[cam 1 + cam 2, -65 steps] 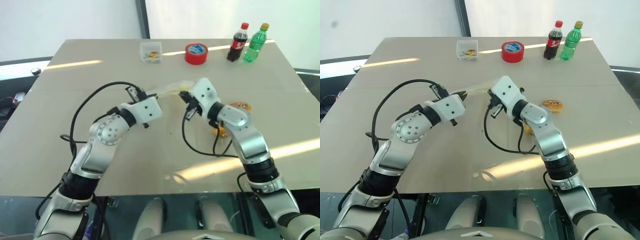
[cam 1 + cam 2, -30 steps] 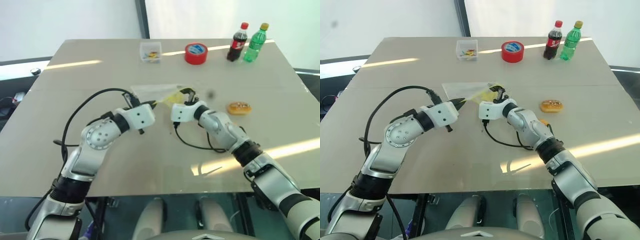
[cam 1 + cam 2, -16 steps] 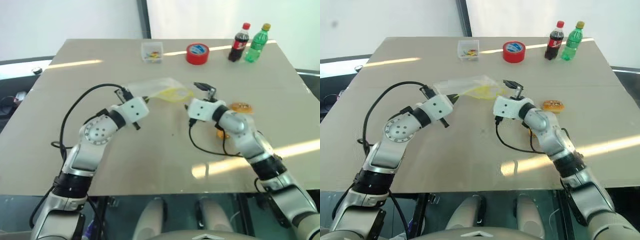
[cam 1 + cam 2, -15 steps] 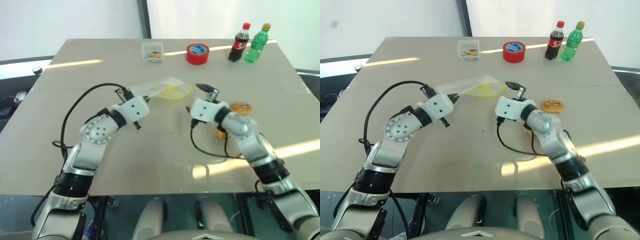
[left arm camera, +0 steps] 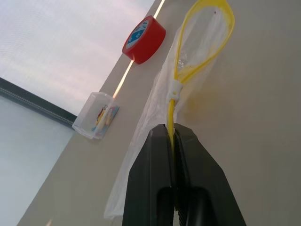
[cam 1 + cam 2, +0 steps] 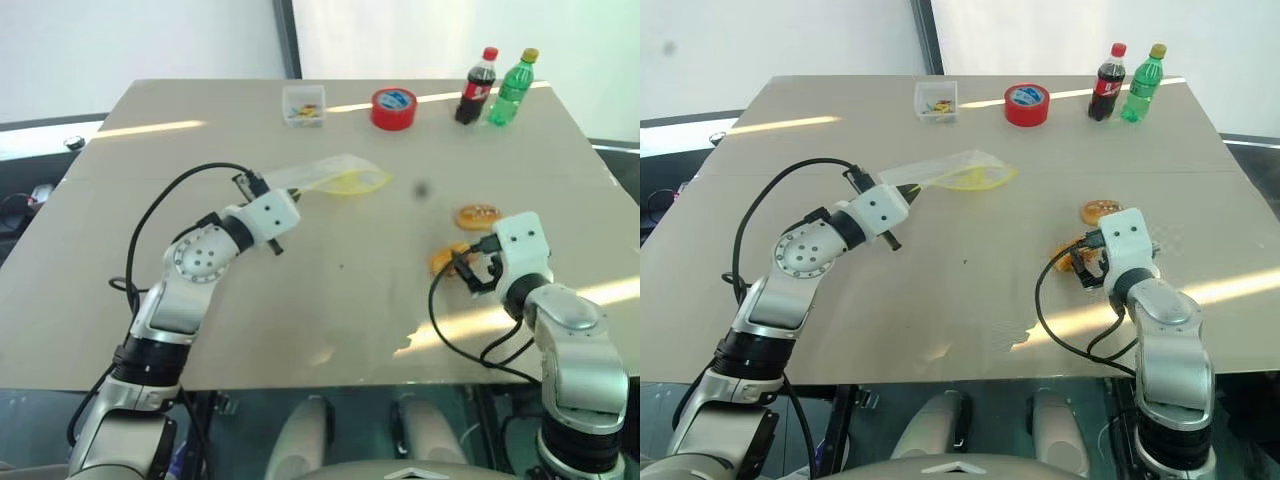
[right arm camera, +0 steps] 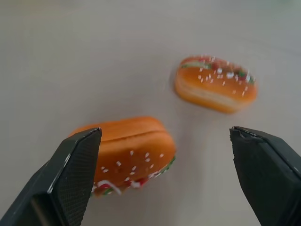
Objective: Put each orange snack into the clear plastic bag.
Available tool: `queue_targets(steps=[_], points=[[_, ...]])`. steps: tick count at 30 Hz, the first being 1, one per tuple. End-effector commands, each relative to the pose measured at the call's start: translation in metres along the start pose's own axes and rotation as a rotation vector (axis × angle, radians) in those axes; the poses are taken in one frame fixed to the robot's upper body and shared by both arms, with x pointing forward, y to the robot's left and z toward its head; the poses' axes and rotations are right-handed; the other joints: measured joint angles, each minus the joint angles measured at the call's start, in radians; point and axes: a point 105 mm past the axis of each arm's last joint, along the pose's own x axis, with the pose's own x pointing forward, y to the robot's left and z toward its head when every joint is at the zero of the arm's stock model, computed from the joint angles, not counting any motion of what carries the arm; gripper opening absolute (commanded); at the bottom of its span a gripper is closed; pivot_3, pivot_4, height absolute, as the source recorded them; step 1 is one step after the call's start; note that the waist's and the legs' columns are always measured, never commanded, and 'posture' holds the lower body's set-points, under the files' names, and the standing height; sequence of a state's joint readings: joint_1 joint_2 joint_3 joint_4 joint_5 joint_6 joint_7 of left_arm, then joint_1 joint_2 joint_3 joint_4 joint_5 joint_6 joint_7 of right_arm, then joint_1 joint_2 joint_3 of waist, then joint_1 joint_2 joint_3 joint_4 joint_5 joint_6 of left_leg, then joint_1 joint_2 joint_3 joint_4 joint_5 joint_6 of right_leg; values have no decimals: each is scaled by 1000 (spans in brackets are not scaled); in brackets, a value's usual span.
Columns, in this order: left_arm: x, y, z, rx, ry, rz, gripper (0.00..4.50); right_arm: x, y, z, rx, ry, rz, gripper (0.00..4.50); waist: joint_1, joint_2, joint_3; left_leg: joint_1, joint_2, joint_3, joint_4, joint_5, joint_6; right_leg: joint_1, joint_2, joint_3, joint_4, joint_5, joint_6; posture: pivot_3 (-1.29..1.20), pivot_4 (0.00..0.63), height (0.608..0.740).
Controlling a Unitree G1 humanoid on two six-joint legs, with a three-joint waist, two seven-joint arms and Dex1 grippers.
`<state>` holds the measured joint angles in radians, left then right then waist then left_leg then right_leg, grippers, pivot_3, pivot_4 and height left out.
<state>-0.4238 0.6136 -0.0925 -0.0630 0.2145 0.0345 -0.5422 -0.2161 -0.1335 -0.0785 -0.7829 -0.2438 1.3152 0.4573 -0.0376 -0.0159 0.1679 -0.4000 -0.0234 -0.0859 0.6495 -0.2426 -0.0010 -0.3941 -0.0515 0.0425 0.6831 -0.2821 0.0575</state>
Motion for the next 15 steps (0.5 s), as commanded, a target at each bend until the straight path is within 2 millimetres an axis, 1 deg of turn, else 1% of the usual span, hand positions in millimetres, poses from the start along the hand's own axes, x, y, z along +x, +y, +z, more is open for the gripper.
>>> queue_targets(steps=[1,4,7,12,15], points=[[2,4,10,29,-34,9,0,-6,6,5,167,17,13,4466,1,0,0,0,0,0,0,0,0,0,0,0,0,0,0,0,150,740],[2,5,11,29,-36,5,0,-1,8,2,327,60,10,4466,1,0,0,0,0,0,0,0,0,0,-1,0,0,0,0,0,150,740],[1,5,12,32,-33,3,0,3,8,-3,393,92,4,4466,2,0,0,0,-1,0,0,0,0,0,-1,0,-1,0,0,0,150,740],[-1,4,12,33,-28,5,0,13,9,-22,391,181,-11,4466,-1,0,0,0,-1,0,-1,0,0,0,-1,0,-1,0,0,0,150,740],[-1,4,12,32,-27,6,0,16,11,-26,370,190,-4,4466,-2,0,0,0,-1,0,-1,0,0,0,-1,0,-1,0,0,0,150,740]])
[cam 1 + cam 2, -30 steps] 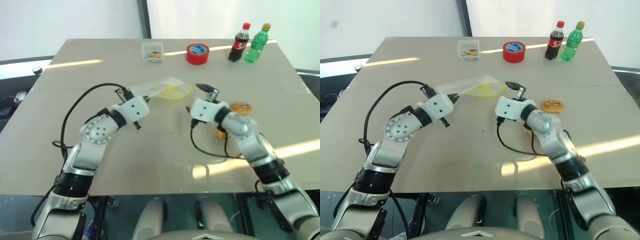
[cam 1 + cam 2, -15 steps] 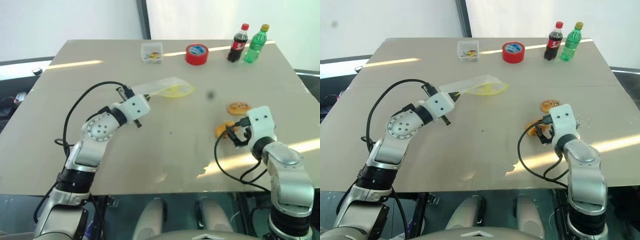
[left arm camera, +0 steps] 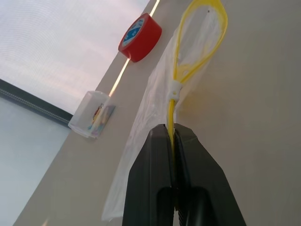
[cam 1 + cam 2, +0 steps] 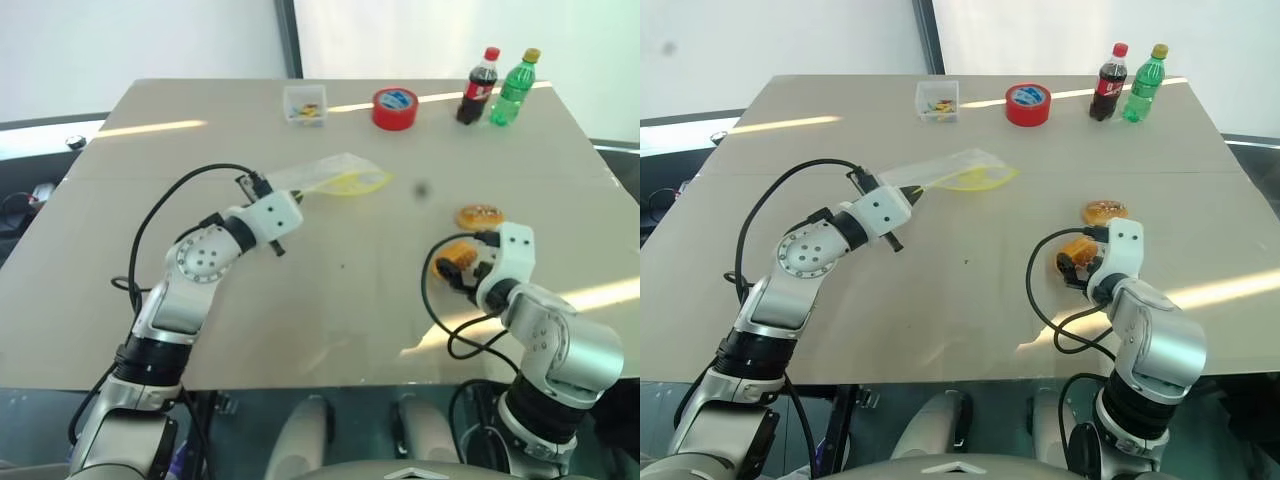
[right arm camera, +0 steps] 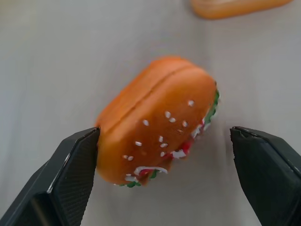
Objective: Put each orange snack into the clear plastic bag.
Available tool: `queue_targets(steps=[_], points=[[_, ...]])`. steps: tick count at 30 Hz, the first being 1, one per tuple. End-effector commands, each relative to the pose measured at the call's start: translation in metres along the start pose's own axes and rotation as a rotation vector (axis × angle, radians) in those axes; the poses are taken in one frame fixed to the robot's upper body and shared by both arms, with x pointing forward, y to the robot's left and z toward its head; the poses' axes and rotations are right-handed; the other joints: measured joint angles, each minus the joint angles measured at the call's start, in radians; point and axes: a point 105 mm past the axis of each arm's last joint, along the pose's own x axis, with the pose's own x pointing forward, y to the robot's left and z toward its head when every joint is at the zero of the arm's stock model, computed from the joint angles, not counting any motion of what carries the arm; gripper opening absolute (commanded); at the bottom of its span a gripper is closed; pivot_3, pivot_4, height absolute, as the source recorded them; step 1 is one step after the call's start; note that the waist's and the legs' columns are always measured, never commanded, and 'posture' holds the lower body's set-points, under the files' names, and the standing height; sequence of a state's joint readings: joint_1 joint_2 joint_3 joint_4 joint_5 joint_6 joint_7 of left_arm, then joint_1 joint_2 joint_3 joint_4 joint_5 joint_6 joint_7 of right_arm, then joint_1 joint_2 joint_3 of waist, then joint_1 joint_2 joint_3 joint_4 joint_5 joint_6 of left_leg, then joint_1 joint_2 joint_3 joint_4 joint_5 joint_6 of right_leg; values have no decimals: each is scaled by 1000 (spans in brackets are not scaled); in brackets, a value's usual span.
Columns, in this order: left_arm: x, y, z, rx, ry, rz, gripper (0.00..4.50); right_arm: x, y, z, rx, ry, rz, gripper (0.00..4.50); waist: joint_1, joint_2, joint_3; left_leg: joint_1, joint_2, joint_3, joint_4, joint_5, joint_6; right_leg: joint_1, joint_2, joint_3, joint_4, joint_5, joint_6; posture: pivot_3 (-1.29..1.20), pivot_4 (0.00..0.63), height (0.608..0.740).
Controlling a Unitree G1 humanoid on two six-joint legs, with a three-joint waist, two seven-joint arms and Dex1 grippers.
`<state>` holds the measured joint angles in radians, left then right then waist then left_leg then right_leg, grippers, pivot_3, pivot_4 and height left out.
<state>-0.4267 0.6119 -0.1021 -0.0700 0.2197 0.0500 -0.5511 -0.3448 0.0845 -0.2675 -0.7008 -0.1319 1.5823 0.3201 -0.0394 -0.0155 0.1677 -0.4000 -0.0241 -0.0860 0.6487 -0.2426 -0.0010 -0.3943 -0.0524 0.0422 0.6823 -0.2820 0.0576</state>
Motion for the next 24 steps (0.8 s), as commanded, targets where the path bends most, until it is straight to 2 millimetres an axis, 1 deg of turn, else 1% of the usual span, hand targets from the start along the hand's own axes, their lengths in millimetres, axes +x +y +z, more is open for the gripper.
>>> queue_targets(steps=[1,2,3,4,5,6,8,9,12,14,16,19,21,24], points=[[-3,6,12,31,-32,21,0,4,-3,-4,-24,7,-13,4466,-1,0,0,0,0,0,0,0,0,0,0,0,0,0,0,0,150,740],[-3,6,12,31,-33,22,0,5,-2,-4,-28,4,-5,4466,-1,-1,0,0,0,0,0,0,0,0,0,0,0,0,0,0,150,740],[-3,6,12,30,-34,23,0,6,-2,-4,-31,1,0,3922,-1,-1,0,0,0,0,0,0,0,0,0,0,0,0,0,0,150,740],[-3,6,12,28,-35,24,0,7,0,-1,-45,-13,13,3654,-1,0,0,0,0,0,0,0,0,1,0,0,0,0,0,0,150,740],[-3,6,13,25,-36,25,0,8,1,1,-55,-24,25,3166,-1,0,0,0,0,0,0,0,0,0,0,0,0,0,0,0,150,740],[-4,6,13,22,-38,26,0,8,3,3,-67,-39,36,2831,0,0,0,0,0,0,0,0,0,0,0,0,0,0,0,0,150,740],[-4,8,13,3,-43,33,0,6,12,14,-94,-101,94,1840,0,0,0,0,0,0,0,0,0,1,0,0,0,0,0,0,150,740],[-4,8,13,-5,-43,36,0,4,17,19,-107,-128,125,1422,0,0,0,0,0,0,0,0,0,1,0,0,0,0,0,0,150,740],[-7,9,18,-33,-72,37,0,-5,39,37,-251,-243,247,1422,-1,0,0,0,0,0,0,0,0,0,0,0,0,0,0,0,150,740],[-7,7,22,-30,-96,31,0,-8,53,43,-363,-286,309,1422,-4,0,0,0,0,0,0,0,0,0,0,0,0,0,0,0,150,740],[-8,4,27,-17,-136,17,0,-4,67,47,-480,-305,355,1422,-5,0,0,0,0,0,0,0,0,0,0,0,-1,0,0,0,150,740],[-9,2,34,11,-190,2,0,3,84,51,-572,-318,427,1422,-5,0,0,0,1,1,0,0,0,0,0,0,0,0,0,0,150,740],[-10,0,37,12,-210,-2,0,8,93,52,-702,-333,460,1422,-2,0,0,0,1,0,0,0,0,0,0,0,-1,0,0,0,150,740],[-13,-4,42,49,-241,-16,0,18,95,52,-934,-342,449,1422,1,0,0,-1,0,0,0,0,0,0,-1,-1,-3,0,0,0,150,740]])
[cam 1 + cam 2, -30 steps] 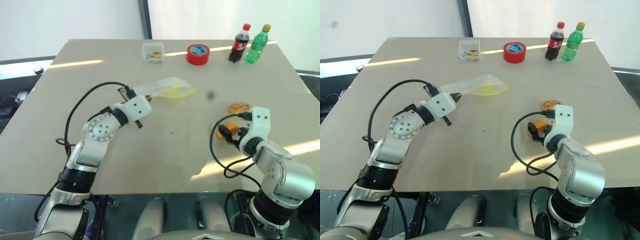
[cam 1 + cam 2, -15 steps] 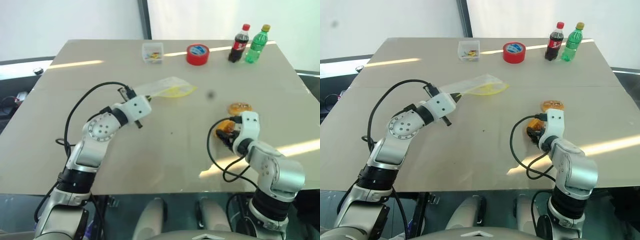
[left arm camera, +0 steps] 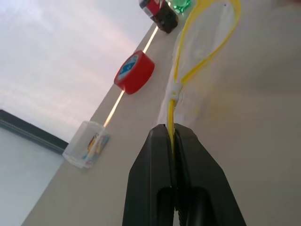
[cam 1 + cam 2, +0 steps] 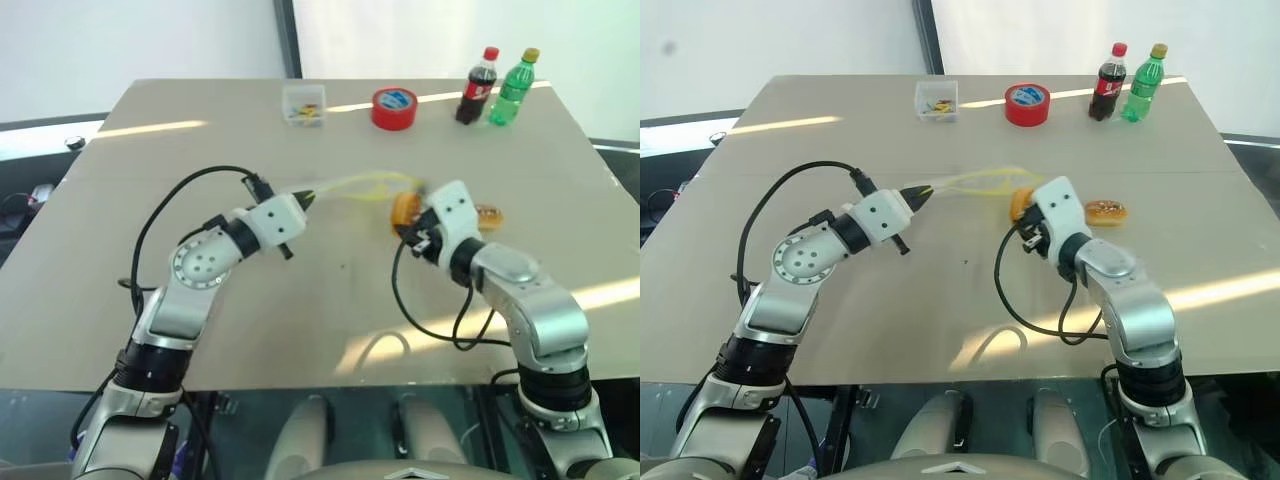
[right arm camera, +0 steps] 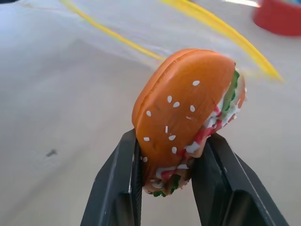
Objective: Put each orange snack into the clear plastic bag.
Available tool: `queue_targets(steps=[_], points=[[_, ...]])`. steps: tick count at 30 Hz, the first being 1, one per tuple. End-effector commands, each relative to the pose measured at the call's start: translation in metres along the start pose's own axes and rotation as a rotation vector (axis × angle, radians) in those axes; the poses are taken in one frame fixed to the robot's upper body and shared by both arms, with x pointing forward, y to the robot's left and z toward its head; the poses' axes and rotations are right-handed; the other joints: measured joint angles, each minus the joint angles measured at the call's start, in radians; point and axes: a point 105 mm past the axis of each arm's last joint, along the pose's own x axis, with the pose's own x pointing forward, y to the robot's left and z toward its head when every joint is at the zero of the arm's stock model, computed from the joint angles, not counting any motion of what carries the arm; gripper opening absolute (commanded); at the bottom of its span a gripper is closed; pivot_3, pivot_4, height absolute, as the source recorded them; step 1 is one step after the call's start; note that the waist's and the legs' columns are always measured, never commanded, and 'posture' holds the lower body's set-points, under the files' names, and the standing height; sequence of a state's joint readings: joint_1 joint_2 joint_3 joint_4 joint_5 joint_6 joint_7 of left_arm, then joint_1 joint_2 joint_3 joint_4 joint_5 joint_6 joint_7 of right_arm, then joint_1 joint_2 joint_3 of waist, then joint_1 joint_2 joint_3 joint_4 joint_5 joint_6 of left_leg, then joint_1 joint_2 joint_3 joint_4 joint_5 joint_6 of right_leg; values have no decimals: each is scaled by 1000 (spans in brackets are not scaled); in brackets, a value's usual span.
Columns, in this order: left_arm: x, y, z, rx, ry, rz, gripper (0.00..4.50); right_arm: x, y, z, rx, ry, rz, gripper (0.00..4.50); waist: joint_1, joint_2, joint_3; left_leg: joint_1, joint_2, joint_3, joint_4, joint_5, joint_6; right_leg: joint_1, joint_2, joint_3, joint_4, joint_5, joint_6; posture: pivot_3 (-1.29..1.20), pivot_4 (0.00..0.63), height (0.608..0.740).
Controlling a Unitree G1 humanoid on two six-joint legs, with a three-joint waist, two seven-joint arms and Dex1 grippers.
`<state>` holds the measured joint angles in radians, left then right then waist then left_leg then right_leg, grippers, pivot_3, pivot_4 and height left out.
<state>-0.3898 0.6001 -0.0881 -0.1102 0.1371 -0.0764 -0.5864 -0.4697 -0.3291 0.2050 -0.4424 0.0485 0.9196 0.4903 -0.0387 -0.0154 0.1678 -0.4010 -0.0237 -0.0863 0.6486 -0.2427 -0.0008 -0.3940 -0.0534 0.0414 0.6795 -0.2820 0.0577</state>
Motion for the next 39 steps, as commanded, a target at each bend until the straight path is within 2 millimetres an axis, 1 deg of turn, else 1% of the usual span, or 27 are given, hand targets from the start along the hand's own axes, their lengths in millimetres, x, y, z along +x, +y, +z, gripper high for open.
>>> queue_targets(steps=[1,3,5,8,11,12,15,21,25,28,30,33,37,39], points=[[-5,2,20,76,-82,1,0,6,-3,4,-286,-5,15,1422,1,0,0,0,0,0,0,0,0,0,0,0,0,0,0,0,150,740],[-7,-1,21,109,-88,-14,0,6,-5,-1,-453,16,36,1422,2,0,0,-1,0,0,0,0,0,0,-1,0,-1,0,0,0,150,740],[-8,-4,19,157,-84,-29,0,4,-7,-3,-563,25,58,1422,1,0,0,-1,0,0,0,0,0,0,-1,0,-1,0,0,0,150,740],[-9,-7,15,206,-76,-38,0,-2,-12,-5,-647,37,68,1422,-1,0,0,-1,0,0,0,0,0,0,0,0,-1,0,0,0,150,740],[-10,-10,14,247,-84,-52,0,-8,-20,-6,-838,68,65,1422,1,0,0,-1,0,0,0,0,0,0,0,0,0,0,0,0,150,740],[-10,-11,14,255,-87,-57,0,-8,-21,-6,-876,73,69,1422,1,0,0,-1,0,0,0,0,0,0,0,0,-1,0,0,0,150,740],[-10,-16,13,278,-94,-71,0,-7,-20,-4,-936,77,87,1422,-1,0,0,-1,1,0,0,0,0,0,0,0,0,0,0,0,150,740],[-8,-14,14,312,-100,-74,0,-7,-19,-5,-981,99,131,1422,2,0,0,-1,1,0,0,0,0,0,0,0,0,0,0,0,150,740],[-8,-17,16,349,-116,-87,0,-8,-19,-12,-987,143,164,1422,2,0,0,-1,1,0,0,0,0,0,0,0,0,0,0,0,150,740],[-9,-23,20,363,-142,-106,0,-5,-17,-18,-1003,180,189,1422,2,0,0,-1,1,0,0,0,0,0,0,0,0,0,0,0,150,740],[-10,-29,21,392,-157,-125,0,-1,-16,-18,-1010,190,193,1422,1,0,0,-1,1,0,0,0,0,0,0,0,0,0,0,0,150,740],[-10,-32,21,403,-165,-136,0,2,-19,-20,-1039,223,191,1422,1,0,1,-1,0,1,0,0,0,0,0,0,0,0,0,0,150,740],[-11,-37,19,433,-172,-162,0,4,-26,-16,-990,232,170,1422,1,0,1,-1,0,0,1,0,0,0,0,0,0,0,0,0,150,740],[-11,-37,18,434,-172,-163,0,2,-24,-13,-877,208,183,1422,1,0,1,-1,0,0,0,0,0,0,0,0,0,0,0,0,150,740]])
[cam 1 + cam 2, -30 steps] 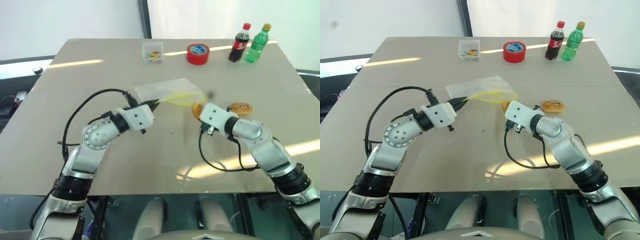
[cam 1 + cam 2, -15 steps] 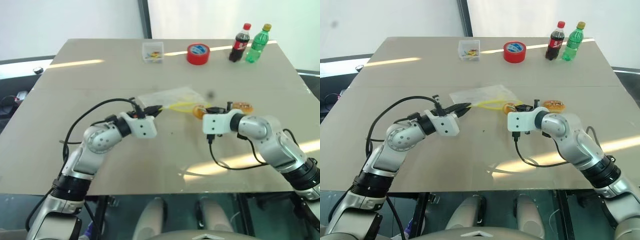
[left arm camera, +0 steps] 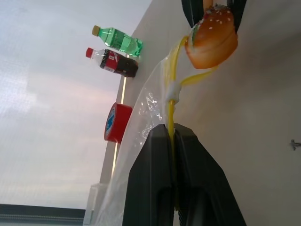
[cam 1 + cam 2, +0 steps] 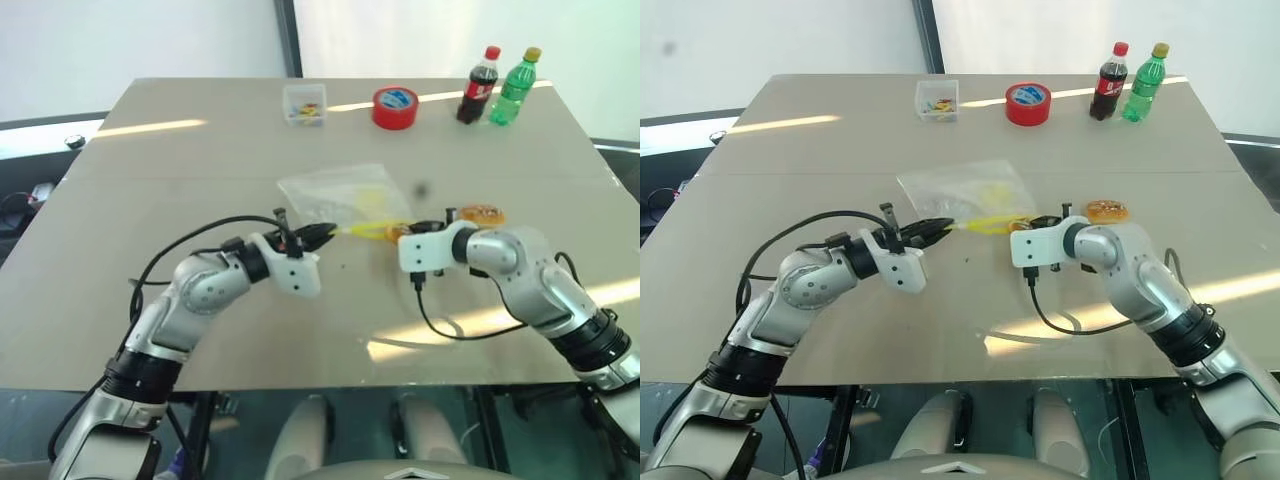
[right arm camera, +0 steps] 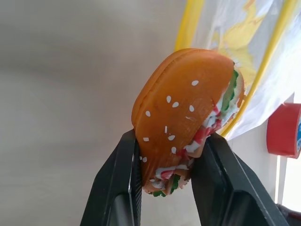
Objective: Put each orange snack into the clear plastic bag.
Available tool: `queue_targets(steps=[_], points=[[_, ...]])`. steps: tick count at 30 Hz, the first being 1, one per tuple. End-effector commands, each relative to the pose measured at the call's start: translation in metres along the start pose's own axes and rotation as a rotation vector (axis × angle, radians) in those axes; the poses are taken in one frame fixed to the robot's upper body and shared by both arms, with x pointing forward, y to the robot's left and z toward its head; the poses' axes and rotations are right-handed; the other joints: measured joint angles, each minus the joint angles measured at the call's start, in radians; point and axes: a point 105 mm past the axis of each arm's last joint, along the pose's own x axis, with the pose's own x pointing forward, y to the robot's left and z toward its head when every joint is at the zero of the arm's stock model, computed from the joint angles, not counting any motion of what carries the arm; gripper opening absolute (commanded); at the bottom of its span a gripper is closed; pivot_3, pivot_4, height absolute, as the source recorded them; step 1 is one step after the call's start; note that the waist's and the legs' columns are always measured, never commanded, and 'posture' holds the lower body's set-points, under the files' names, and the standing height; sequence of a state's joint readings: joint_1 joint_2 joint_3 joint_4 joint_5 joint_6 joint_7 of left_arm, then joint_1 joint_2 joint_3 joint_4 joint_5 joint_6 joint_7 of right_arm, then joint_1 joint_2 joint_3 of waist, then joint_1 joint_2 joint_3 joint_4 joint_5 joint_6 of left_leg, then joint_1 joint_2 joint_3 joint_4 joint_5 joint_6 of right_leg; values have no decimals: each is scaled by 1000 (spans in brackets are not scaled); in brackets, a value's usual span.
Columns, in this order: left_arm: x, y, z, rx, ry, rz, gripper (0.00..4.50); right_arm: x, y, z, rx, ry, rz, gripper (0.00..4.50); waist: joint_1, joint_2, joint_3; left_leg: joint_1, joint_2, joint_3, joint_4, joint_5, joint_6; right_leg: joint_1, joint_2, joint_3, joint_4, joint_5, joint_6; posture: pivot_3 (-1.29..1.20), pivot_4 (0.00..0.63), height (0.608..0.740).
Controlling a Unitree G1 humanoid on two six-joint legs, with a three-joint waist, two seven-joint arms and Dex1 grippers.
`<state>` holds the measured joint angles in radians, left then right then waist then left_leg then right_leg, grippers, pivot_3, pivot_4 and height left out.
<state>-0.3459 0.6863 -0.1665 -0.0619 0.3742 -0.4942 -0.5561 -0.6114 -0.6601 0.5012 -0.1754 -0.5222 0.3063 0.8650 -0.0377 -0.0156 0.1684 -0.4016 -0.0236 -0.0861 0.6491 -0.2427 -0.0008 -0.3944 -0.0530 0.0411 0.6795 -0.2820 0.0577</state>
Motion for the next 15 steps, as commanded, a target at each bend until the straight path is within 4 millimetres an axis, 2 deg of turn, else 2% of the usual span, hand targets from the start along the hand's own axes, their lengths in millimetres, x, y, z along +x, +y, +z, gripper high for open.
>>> queue_targets(steps=[1,5,10,15], points=[[-1,3,3,32,-20,13,0,-11,-14,11,166,-88,-21,1422,0,0,0,0,0,0,0,0,0,0,0,0,0,0,0,0,150,740],[-2,0,3,47,-24,-3,0,-17,-14,31,360,-225,45,1422,-1,0,0,0,0,0,0,0,0,0,0,0,0,0,0,0,150,740],[-2,-3,2,72,-33,-21,0,-20,-7,38,524,-312,135,1422,2,0,0,0,0,0,0,0,0,0,0,0,0,0,0,0,150,740],[-3,-5,5,77,-59,-32,0,-19,-11,43,854,-429,183,1422,0,0,0,0,0,-1,0,0,0,0,0,0,1,0,0,0,150,740]])
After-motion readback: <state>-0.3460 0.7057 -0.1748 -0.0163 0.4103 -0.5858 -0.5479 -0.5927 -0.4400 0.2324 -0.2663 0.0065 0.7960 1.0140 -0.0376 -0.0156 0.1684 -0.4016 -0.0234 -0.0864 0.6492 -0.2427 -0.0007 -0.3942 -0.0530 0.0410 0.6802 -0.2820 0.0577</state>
